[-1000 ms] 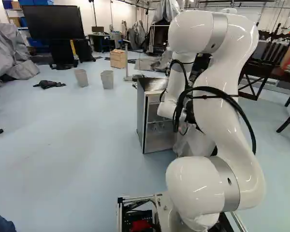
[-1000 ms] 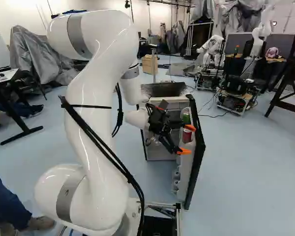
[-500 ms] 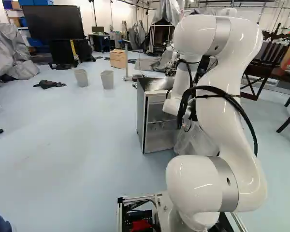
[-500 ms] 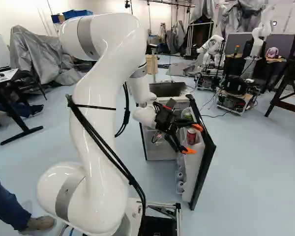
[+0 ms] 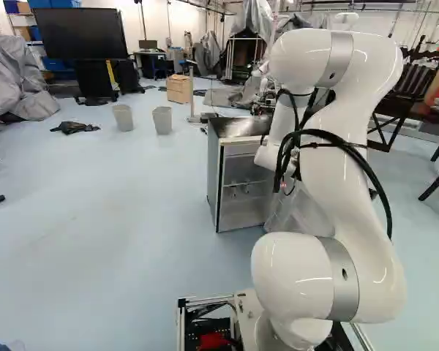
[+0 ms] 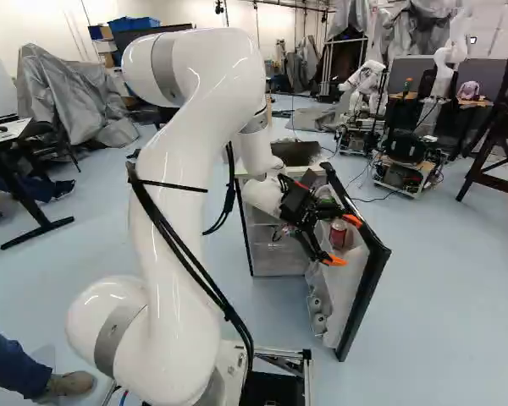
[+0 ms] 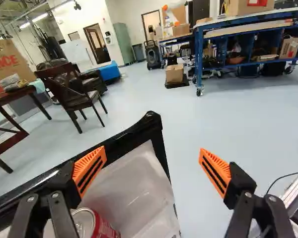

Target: Grab a drink from the fridge

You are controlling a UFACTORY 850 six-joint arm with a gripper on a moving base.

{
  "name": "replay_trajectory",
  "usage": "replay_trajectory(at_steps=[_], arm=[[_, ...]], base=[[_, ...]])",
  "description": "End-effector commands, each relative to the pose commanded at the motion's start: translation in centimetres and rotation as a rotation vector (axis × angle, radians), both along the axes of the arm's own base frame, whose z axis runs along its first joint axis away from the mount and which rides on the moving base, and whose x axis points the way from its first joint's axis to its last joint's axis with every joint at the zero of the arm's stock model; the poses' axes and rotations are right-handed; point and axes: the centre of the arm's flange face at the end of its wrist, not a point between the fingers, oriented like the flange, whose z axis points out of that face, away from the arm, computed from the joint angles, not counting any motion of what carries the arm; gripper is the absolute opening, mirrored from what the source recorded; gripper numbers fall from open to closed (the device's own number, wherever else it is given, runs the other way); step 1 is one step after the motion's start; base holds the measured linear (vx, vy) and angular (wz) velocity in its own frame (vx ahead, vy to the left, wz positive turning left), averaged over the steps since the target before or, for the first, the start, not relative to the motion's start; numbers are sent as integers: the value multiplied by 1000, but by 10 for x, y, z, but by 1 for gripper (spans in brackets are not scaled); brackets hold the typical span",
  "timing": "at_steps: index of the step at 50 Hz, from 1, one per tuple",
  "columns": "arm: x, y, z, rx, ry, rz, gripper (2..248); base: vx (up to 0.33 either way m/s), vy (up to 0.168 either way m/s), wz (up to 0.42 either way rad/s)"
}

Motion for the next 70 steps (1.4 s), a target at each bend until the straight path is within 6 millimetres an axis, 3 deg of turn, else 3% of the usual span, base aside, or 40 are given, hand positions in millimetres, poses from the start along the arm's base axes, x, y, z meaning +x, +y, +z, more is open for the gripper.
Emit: replay_trajectory(at_steps=[26, 36, 49, 70], arm=[[12, -41, 3, -15, -47, -75, 247], [14, -46, 3, -17, -52, -83, 247], [5, -35, 2, -16, -27, -38, 247], [-18, 2, 3, -29, 62, 222, 247]], base=[[0, 0, 0], [0, 0, 0], [0, 0, 0], [0, 0, 0]])
